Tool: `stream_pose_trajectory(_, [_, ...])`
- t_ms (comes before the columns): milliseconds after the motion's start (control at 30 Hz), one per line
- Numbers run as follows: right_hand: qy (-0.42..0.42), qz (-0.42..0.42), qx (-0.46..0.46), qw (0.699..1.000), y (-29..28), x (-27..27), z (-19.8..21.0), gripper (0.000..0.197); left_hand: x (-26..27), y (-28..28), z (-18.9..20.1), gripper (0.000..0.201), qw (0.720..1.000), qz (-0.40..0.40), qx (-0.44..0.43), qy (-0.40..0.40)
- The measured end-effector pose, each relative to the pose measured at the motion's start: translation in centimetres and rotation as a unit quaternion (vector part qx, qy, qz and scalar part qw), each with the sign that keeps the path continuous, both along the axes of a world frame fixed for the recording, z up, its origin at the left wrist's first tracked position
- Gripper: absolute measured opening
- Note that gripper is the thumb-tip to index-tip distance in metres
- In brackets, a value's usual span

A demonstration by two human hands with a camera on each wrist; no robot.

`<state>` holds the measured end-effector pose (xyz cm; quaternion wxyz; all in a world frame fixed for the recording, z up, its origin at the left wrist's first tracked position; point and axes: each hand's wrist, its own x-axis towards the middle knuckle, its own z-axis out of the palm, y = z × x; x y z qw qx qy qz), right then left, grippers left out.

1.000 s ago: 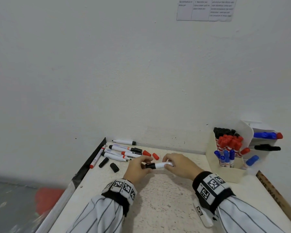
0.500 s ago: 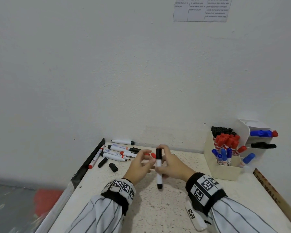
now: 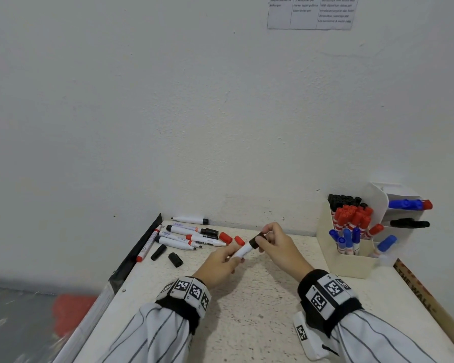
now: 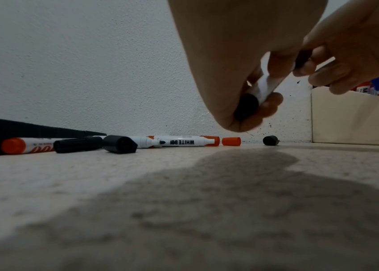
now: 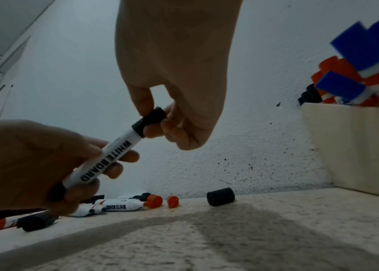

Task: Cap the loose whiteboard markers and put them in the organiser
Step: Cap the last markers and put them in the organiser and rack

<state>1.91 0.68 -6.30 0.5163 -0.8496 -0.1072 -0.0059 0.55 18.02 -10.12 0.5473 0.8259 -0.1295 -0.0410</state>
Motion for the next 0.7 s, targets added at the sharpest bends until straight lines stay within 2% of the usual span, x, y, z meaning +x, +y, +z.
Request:
stream_pose_trajectory(167, [0.021,0.017,-0.019,0.999,-0.8,-0.4,-0.1,0.010,0.1,0.0,-0.3,0.032,0.999,0.015,0.022,-0.040])
stream_pose_trajectory(367, [0.019,0.025,-0.025,0.999,-0.6,-1.1,0.0,0.015,0.2,0.1,-0.3,0.024,1.000,0.011,-0.025,-0.004])
stream_pose_trajectory(567, [0.039,-0.004,0.015,0.999,-0.7,-1.2,0.0,0.008,-0.1,-0.2,0.5,0.022,0.999,-0.008,0.039,-0.019])
stream_pose_trajectory(700, [0.048,-0.024,0.015,0.998,-0.9,-1.5,0.4,0.019,-0.7,-1.3,1.4,0.023,0.996,0.001,0.067,-0.060])
